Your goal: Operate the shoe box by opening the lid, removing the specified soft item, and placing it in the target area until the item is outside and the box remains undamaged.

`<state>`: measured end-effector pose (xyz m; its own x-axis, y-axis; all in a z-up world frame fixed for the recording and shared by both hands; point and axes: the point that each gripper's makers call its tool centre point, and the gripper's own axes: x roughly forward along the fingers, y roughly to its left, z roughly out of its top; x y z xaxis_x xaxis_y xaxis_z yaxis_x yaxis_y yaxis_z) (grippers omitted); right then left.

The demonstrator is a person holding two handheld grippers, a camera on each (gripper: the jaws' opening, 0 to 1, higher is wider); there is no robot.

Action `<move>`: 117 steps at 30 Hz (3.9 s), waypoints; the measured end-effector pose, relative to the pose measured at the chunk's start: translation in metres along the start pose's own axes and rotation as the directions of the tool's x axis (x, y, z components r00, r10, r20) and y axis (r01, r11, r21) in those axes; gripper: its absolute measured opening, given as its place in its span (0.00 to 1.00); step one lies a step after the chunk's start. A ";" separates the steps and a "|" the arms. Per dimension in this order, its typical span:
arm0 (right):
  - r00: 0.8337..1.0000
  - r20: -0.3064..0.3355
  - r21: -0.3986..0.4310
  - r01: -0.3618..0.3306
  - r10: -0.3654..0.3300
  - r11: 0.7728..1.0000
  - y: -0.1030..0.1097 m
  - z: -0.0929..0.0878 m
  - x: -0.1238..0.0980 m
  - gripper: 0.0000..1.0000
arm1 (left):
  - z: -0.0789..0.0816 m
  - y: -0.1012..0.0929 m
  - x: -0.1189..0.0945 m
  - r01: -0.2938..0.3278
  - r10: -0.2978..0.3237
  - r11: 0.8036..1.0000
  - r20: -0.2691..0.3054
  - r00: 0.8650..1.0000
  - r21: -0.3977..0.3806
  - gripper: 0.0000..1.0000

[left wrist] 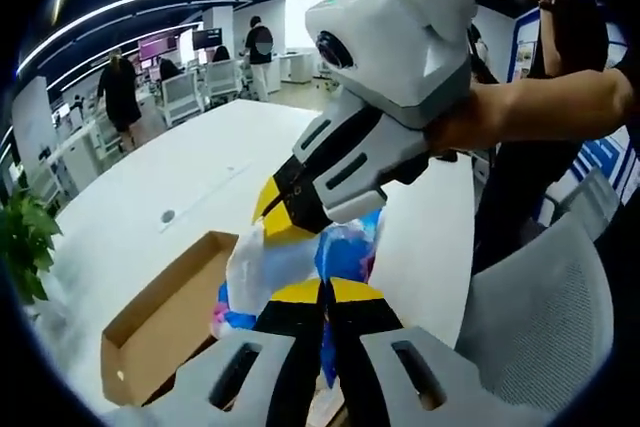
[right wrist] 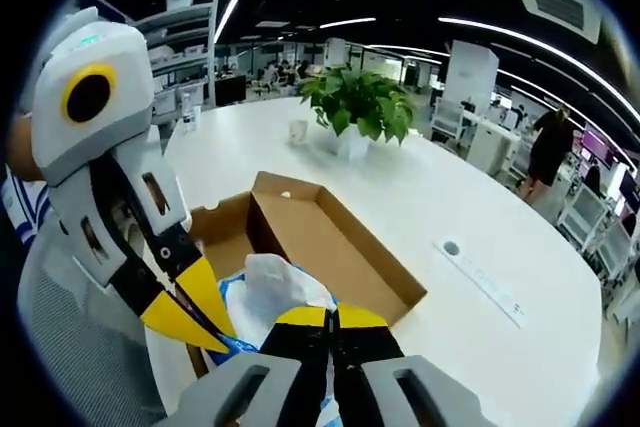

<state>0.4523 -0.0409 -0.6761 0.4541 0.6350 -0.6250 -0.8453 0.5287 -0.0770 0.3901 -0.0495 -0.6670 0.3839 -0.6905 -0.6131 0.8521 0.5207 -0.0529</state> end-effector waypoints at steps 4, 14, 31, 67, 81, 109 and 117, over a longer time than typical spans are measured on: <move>1.000 -0.004 0.005 0.012 -0.012 1.000 -0.007 -0.008 -0.008 0.00 | 0.006 -0.007 0.009 0.017 -0.017 1.000 -0.001 1.000 0.012 0.00; 0.999 -0.016 0.025 0.042 -0.041 0.999 -0.021 -0.028 -0.028 0.00 | 0.022 -0.026 0.031 0.062 -0.062 0.997 -0.005 0.998 0.049 0.00; 0.995 -0.034 0.042 0.092 -0.090 0.995 -0.051 -0.066 -0.070 0.00 | 0.052 -0.063 0.073 0.138 -0.138 0.983 -0.012 0.990 0.117 0.00; 0.977 -0.105 0.113 0.197 -0.186 0.974 -0.121 -0.146 -0.124 0.00 | 0.091 -0.103 0.172 0.261 -0.259 0.952 -0.032 0.965 0.161 0.00; 0.967 -0.140 0.143 0.231 -0.211 0.962 -0.151 -0.175 -0.136 0.00 | 0.100 -0.109 0.212 0.307 -0.304 0.938 -0.042 0.952 0.159 0.00; 0.957 -0.204 0.128 0.237 -0.208 0.963 -0.171 -0.216 -0.139 0.00 | 0.102 -0.125 0.266 0.376 -0.373 0.917 -0.047 0.927 0.130 0.00; 0.957 -0.207 0.144 0.238 -0.206 0.961 -0.176 -0.230 -0.136 0.00 | 0.097 -0.125 0.277 0.381 -0.376 0.914 -0.066 0.924 0.137 0.00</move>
<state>0.4742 -0.3501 -0.7566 0.5500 0.3823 -0.7425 -0.6636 0.7398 -0.1106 0.4248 -0.3543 -0.7538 0.0114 -0.8009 -0.5986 0.9741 0.1441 -0.1743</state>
